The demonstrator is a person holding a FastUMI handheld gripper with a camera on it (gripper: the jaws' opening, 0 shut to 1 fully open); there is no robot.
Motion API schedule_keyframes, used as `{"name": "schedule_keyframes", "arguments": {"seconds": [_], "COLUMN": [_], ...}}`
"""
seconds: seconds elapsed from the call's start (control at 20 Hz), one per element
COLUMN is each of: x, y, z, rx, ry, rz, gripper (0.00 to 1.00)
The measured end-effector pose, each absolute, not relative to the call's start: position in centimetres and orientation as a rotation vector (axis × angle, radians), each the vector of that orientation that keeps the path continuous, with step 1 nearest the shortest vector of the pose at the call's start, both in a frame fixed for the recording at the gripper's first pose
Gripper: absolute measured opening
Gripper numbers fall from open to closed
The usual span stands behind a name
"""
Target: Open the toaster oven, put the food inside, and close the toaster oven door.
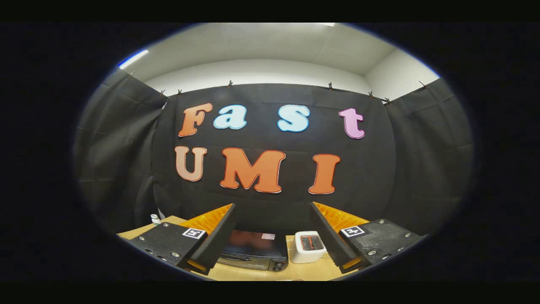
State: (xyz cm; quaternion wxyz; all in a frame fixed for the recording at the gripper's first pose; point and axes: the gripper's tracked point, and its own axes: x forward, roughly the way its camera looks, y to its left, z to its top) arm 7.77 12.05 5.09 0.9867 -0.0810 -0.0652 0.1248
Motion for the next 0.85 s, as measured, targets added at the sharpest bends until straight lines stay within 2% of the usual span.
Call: {"name": "schedule_keyframes", "arguments": {"seconds": [0.45, 0.85], "x": [6.5, 7.9], "y": [10.6, 10.1], "z": [3.8, 5.4], "rx": [-0.175, -0.154], "ry": [-0.130, -0.168], "rz": [0.257, 0.274], "gripper": [1.00, 1.00]}}
